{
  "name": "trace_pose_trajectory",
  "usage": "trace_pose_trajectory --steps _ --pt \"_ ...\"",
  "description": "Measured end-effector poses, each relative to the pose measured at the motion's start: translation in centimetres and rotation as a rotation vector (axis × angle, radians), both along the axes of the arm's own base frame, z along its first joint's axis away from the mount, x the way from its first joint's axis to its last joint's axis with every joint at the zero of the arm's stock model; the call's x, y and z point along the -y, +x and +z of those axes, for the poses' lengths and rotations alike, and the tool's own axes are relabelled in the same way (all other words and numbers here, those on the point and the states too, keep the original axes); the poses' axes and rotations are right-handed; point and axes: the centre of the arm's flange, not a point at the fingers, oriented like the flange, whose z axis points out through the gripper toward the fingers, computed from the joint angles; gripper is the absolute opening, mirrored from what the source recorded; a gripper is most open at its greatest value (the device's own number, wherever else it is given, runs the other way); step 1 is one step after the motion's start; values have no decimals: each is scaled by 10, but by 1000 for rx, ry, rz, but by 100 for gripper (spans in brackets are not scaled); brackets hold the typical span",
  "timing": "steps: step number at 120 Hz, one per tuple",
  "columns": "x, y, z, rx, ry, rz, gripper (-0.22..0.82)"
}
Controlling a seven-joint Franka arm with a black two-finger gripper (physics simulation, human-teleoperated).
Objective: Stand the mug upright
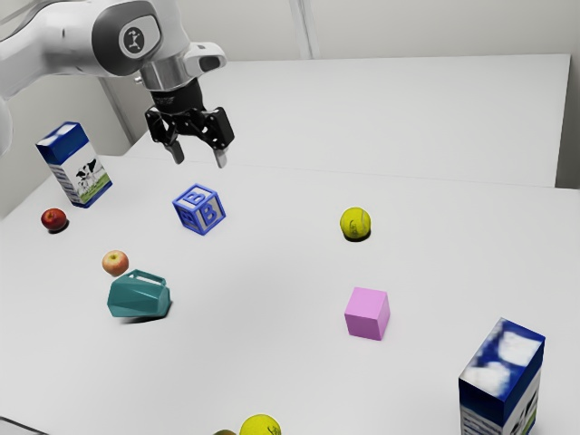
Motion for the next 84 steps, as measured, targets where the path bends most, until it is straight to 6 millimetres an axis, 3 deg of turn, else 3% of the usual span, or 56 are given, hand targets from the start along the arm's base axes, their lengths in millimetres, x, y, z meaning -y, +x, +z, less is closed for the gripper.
trace_pose_trajectory --steps 46,55,73,84 --pt "3 -25 14 14 18 -3 58" --pt "-16 -26 16 6 22 33 58" --pt "-76 -30 17 -22 20 140 58" --pt "-95 -32 16 -36 11 166 58"
